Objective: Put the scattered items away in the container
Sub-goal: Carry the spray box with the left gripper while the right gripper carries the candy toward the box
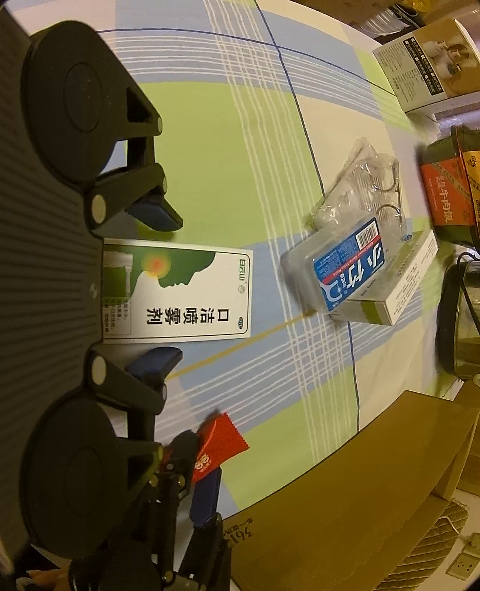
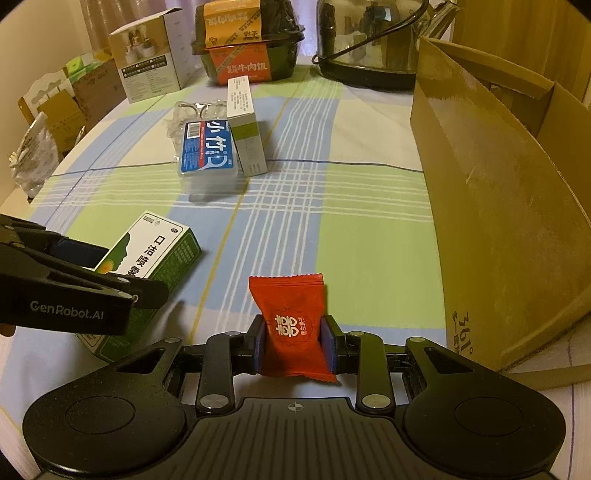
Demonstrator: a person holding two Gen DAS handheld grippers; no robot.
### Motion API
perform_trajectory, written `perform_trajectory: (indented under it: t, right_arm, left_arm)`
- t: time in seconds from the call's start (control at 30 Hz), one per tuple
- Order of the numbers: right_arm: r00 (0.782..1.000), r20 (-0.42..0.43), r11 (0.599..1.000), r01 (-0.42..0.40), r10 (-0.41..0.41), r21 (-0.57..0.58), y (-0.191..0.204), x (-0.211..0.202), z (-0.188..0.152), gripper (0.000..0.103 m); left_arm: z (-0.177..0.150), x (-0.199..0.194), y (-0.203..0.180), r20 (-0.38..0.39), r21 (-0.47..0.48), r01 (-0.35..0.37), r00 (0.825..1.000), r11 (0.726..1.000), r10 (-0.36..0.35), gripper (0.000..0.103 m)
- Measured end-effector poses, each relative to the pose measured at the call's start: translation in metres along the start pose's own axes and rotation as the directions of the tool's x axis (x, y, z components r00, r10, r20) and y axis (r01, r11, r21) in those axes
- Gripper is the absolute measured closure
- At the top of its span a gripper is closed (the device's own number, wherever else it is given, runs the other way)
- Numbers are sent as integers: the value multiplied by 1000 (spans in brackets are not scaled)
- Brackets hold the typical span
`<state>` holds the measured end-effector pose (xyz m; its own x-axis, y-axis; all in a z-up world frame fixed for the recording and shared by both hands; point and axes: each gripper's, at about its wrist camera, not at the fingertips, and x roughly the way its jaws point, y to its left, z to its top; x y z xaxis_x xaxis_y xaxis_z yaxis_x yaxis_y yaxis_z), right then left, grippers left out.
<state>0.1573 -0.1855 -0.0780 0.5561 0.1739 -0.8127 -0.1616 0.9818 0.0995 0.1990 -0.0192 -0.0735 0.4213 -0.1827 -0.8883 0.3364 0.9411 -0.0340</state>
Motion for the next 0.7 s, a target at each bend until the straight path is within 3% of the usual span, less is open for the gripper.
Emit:
perform_trajectory:
  t: [0.7]
  right_arm:
    - [999,0,996,43,-43,-74,9,1,-2,70]
  left_arm:
    - [-10,1,1,-10,-8,-10,1000,1000,10,52]
